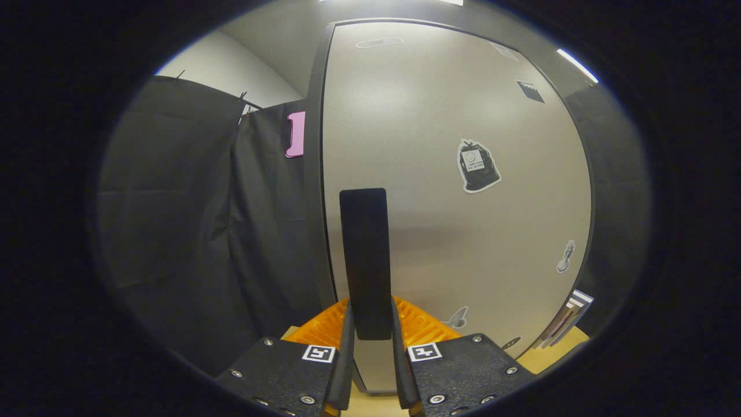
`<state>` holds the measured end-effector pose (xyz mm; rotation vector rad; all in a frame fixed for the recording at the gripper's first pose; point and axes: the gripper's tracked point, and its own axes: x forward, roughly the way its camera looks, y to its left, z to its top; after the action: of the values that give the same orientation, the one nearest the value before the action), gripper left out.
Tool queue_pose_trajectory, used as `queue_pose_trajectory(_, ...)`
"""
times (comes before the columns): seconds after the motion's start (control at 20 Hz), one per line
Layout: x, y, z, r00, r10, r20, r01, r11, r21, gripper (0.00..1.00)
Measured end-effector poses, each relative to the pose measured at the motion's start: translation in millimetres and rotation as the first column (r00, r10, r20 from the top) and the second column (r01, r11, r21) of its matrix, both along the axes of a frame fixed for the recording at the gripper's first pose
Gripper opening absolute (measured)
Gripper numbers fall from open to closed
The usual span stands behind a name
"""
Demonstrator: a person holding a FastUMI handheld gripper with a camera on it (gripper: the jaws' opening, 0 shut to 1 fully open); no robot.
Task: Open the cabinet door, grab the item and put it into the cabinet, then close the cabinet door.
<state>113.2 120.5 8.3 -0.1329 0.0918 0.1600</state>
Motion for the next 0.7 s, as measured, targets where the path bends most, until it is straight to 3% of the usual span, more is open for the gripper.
queue_pose_trajectory(0.7,-45,-11,2,0.985,0.166,-0.038,-0.167,0.986,-0.023,0.29)
